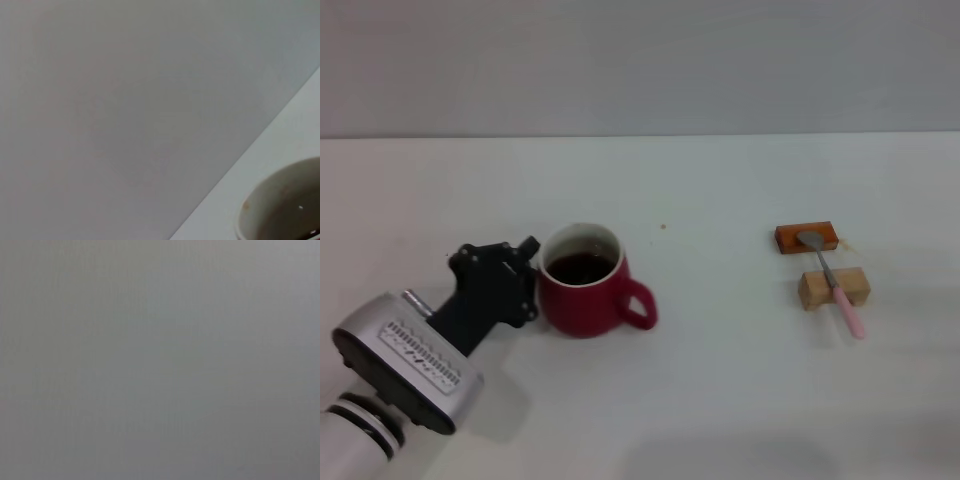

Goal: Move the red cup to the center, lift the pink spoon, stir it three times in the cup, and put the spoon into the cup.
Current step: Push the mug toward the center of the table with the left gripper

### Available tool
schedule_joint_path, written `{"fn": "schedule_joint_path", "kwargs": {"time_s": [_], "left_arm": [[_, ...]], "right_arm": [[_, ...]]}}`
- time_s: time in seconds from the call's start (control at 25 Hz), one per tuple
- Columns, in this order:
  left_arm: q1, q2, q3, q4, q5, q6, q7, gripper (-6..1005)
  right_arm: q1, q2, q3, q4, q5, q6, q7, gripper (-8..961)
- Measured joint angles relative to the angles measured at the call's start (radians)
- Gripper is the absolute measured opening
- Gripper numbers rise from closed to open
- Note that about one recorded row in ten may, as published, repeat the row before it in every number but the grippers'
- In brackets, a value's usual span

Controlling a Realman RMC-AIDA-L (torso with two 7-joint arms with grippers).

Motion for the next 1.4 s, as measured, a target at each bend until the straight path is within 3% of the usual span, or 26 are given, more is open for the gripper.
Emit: {"fn": "schedule_joint_path", "kwargs": {"time_s": [0.56,1.4], "left_arm": [[0.005,0.000,0.113,-0.091,-0.005,-0.010,-0.001,26],[-0.016,0.000,0.091,-0.120,-0.071,-0.063,-0.013,36]], "right_arm": [[0.000,0.001,0.000,0.005,0.000,0.000,0.000,666],[-0.002,0.002,0.000,0.006,-0.001,-0.001,0.003,667]]}}
